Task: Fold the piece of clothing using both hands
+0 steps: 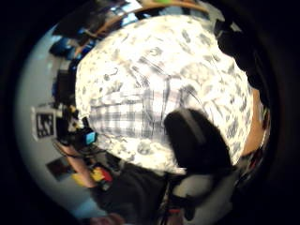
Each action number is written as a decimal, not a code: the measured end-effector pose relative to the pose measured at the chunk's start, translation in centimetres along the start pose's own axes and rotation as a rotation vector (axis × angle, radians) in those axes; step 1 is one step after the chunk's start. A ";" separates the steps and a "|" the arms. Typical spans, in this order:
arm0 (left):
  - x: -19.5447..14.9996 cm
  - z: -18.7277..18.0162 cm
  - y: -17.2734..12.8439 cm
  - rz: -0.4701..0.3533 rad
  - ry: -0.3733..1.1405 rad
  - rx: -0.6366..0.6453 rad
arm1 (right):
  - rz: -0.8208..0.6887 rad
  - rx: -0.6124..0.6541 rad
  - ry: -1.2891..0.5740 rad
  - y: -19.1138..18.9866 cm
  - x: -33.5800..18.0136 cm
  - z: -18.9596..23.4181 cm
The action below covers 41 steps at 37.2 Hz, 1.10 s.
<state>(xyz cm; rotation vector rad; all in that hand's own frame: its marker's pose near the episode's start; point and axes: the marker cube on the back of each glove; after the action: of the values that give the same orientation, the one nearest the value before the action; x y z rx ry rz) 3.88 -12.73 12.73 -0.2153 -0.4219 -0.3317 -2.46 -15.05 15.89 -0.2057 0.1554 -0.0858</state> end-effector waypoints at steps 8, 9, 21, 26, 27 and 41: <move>5.4 1.8 0.9 0.383 0.275 0.080 | 0.336 -0.271 -0.156 0.2 5.6 5.3; 5.8 2.7 1.5 0.382 0.289 0.029 | 0.338 -0.284 -0.174 1.9 4.8 5.6; 10.2 10.4 2.9 0.339 0.297 -0.198 | 0.357 -0.339 -0.083 4.0 1.0 13.3; 10.6 10.9 1.9 0.304 0.363 -0.185 | 0.308 -0.286 0.000 3.6 -0.1 13.7; 10.7 11.0 1.8 0.303 0.376 -0.186 | 0.315 -0.286 0.014 3.7 -0.3 13.8; 10.7 10.8 1.6 0.313 0.434 -0.210 | 0.342 -0.249 -0.048 2.7 -1.5 13.4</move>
<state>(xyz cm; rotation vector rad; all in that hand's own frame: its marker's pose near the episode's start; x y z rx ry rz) 9.73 -11.19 26.74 -0.3995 0.0786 -0.1070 -1.58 -9.67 28.46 -0.4265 0.1509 0.2796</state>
